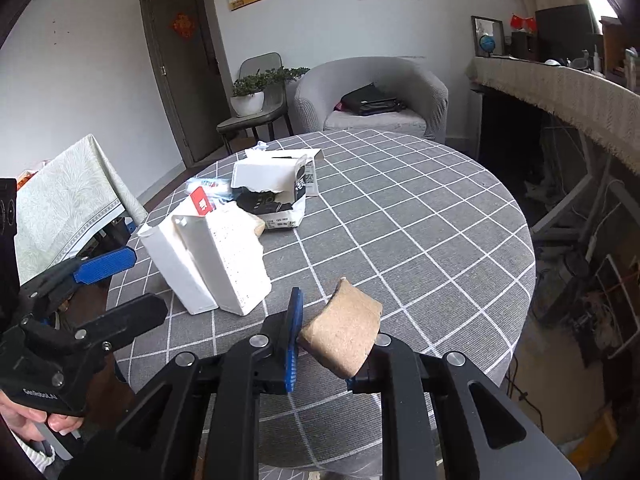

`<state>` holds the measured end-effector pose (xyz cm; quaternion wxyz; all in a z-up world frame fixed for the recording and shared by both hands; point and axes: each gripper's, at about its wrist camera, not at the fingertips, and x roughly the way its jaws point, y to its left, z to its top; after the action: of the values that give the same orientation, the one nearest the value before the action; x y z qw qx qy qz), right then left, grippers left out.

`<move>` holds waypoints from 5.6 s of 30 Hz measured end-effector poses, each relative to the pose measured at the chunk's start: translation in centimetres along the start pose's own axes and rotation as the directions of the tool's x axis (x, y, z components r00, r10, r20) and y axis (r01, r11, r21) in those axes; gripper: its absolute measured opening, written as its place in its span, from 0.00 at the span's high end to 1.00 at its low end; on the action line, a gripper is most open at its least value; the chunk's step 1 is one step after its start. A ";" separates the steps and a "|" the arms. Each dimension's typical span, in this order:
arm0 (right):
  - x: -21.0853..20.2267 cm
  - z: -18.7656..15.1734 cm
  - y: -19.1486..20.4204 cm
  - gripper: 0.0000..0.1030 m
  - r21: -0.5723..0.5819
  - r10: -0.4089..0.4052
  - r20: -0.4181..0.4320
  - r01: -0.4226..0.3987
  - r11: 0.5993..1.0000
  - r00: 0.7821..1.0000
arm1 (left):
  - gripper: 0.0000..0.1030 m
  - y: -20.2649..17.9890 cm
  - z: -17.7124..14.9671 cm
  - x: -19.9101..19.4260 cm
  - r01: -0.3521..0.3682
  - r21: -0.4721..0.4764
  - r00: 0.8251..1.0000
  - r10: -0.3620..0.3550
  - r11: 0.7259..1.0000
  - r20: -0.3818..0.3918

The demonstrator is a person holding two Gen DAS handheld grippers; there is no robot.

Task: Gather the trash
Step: 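Grasp the white paper carton with the left gripper while the right gripper holds the tape core, then carry the carton and tape core to the green bin and release the carton, then lower the right gripper into the bin and release the tape core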

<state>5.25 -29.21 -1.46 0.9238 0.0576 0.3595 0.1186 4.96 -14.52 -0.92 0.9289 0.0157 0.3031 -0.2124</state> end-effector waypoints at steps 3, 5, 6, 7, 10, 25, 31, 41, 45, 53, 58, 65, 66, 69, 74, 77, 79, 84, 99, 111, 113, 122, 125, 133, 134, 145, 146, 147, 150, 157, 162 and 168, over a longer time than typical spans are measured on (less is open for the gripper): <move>-0.2 0.4 -1.0 0.83 0.011 0.000 0.009 0.000 1.000 1.000 | 0.09 -0.7 0.7 0.9 -0.010 0.001 1.000 0.010 1.000 0.009; -0.4 0.5 -1.7 0.83 0.023 0.006 0.017 -0.006 1.000 1.000 | 0.09 -0.9 0.9 1.5 -0.016 -0.002 1.000 0.016 1.000 0.011; -0.4 0.6 -1.9 0.83 0.026 0.008 0.020 -0.008 1.000 1.000 | 0.09 -1.0 1.0 1.9 -0.022 0.001 1.000 0.022 1.000 0.008; -0.5 0.8 -2.1 0.83 0.026 0.007 0.022 -0.008 1.000 1.000 | 0.09 -1.1 1.1 2.2 -0.026 0.003 1.000 0.026 1.000 0.005; -0.4 1.3 -2.7 0.83 0.029 0.011 0.028 -0.012 0.999 1.000 | 0.09 -1.2 1.5 2.9 -0.037 -0.005 0.999 0.037 0.999 0.006; 0.3 2.3 -2.8 0.83 0.021 0.034 0.026 -0.035 0.999 0.999 | 0.47 -0.6 2.1 4.3 -0.004 -0.036 1.000 0.003 0.999 -0.019; 0.5 3.2 -1.1 0.83 0.009 0.055 0.036 -0.056 0.998 0.998 | 0.49 0.3 2.2 3.0 0.006 -0.038 1.000 -0.006 0.999 0.003; 2.3 4.5 3.3 0.83 -0.045 0.096 0.018 -0.095 0.994 0.995 | 0.49 4.6 2.8 0.6 -0.042 -0.080 0.998 0.045 0.996 0.031; 3.1 5.0 5.4 0.83 -0.069 0.119 0.008 -0.118 0.991 0.993 | 0.49 6.8 2.9 -0.3 -0.072 -0.100 0.997 0.075 0.992 0.035; 4.6 6.2 10.4 0.83 -0.122 0.176 -0.004 -0.175 0.977 0.984 | 0.50 11.7 2.5 -2.6 -0.137 -0.139 0.989 0.145 0.981 0.044; 5.7 6.9 13.4 0.83 -0.145 0.214 -0.016 -0.214 0.966 0.977 | 0.50 14.8 1.7 -3.7 -0.178 -0.157 0.983 0.184 0.972 0.027; 7.4 7.7 18.1 0.83 -0.181 0.272 -0.036 -0.274 0.945 0.962 | 0.50 19.5 -0.2 -4.8 -0.243 -0.190 0.970 0.242 0.951 -0.027; 7.7 7.8 18.8 0.83 -0.189 0.277 -0.041 -0.280 0.941 0.960 | 0.50 20.2 -0.5 -5.0 -0.252 -0.195 0.968 0.250 0.948 -0.034; 8.6 7.8 20.5 0.83 -0.204 0.297 -0.063 -0.303 0.931 0.953 | 0.50 22.1 -1.3 -5.2 -0.281 -0.205 0.960 0.273 0.938 -0.066; 10.2 7.6 23.6 0.83 -0.188 0.367 -0.106 -0.381 0.905 0.924 | 0.50 25.1 -3.5 -5.1 -0.309 -0.250 0.948 0.278 0.918 -0.153; 11.5 7.1 25.8 0.83 -0.198 0.379 -0.142 -0.401 0.894 0.915 | 0.50 27.2 -5.2 -4.7 -0.325 -0.283 0.939 0.272 0.902 -0.211; 12.2 6.7 26.9 0.83 -0.202 0.381 -0.166 -0.409 0.890 0.910 | 0.50 28.3 -6.3 -4.2 -0.343 -0.286 0.928 0.275 0.895 -0.252; 14.0 6.2 29.3 0.83 -0.207 0.386 -0.221 -0.430 0.879 0.896 | 0.50 30.9 -9.0 -3.0 -0.396 -0.268 0.893 0.300 0.878 -0.335; 19.2 2.9 34.7 0.83 -0.235 0.343 -0.378 -0.447 0.863 0.860 | 0.49 35.6 -18.4 -0.1 -0.429 -0.239 0.773 0.218 0.871 -0.596; 23.4 0.2 36.0 0.83 -0.213 0.290 -0.493 -0.437 0.874 0.820 | 0.31 35.8 -21.9 0.7 -0.407 -0.217 0.728 0.171 0.887 -0.664; 24.0 -0.4 36.3 0.83 -0.216 0.281 -0.512 -0.439 0.872 0.812 | 0.23 36.1 -21.9 0.5 -0.407 -0.227 0.733 0.169 0.885 -0.659; 26.1 -2.3 37.1 0.83 -0.215 0.246 -0.564 -0.428 0.878 0.788 | 0.20 36.8 -21.0 -1.1 -0.403 -0.242 0.767 0.182 0.883 -0.615; 27.3 -3.2 37.2 0.83 -0.208 0.230 -0.590 -0.421 0.883 0.774 | 0.24 37.2 -20.1 -2.2 -0.412 -0.253 0.789 0.203 0.875 -0.580; 30.2 -6.3 37.5 0.83 -0.200 0.179 -0.666 -0.405 0.892 0.724 | 0.39 37.2 -16.7 -5.4 -0.407 -0.248 0.849 0.264 0.879 -0.458; 30.6 -6.8 37.5 0.83 -0.205 0.167 -0.677 -0.402 0.892 0.716 | 0.41 37.2 -16.2 -5.8 -0.405 -0.246 0.855 0.269 0.880 -0.443; 31.7 -10.3 37.3 0.69 -0.264 0.055 -0.741 -0.365 0.893 0.669 | 0.60 35.9 -11.3 -9.1 -0.347 -0.256 0.918 0.271 0.902 -0.291; 31.7 -10.5 37.1 0.61 -0.269 0.046 -0.743 -0.361 0.893 0.667 | 0.60 35.7 -11.1 -9.2 -0.352 -0.246 0.916 0.279 0.903 -0.286; 31.7 -10.7 37.0 0.54 -0.273 0.040 -0.745 -0.360 0.892 0.666 | 0.60 35.6 -10.9 -9.2 -0.352 -0.242 0.917 0.281 0.904 -0.282; 31.9 -11.0 36.8 0.49 -0.279 0.036 -0.752 -0.367 0.887 0.658 | 0.60 35.8 -10.5 -9.2 -0.348 -0.250 0.919 0.277 0.904 -0.279; 31.4 -11.0 36.7 0.41 -0.275 0.029 -0.774 -0.377 0.884 0.633 | 0.60 35.7 -9.3 -10.7 -0.336 -0.279 0.932 0.273 0.900 -0.240; 31.2 -11.8 35.8 0.41 -0.183 0.069 -0.831 -0.389 0.903 0.551 | 0.60 35.3 -8.4 -10.8 -0.330 -0.298 0.936 0.270 0.896 -0.226; 30.3 -11.2 34.7 0.39 -0.105 0.136 -0.830 -0.392 0.914 0.541 | 0.57 34.1 -7.7 -10.1 -0.316 -0.286 0.940 0.258 0.904 -0.224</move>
<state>13.09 12.43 -22.73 0.6270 -0.0790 0.7058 0.3201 7.13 21.60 -4.81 0.9088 -0.0704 0.4108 -0.0189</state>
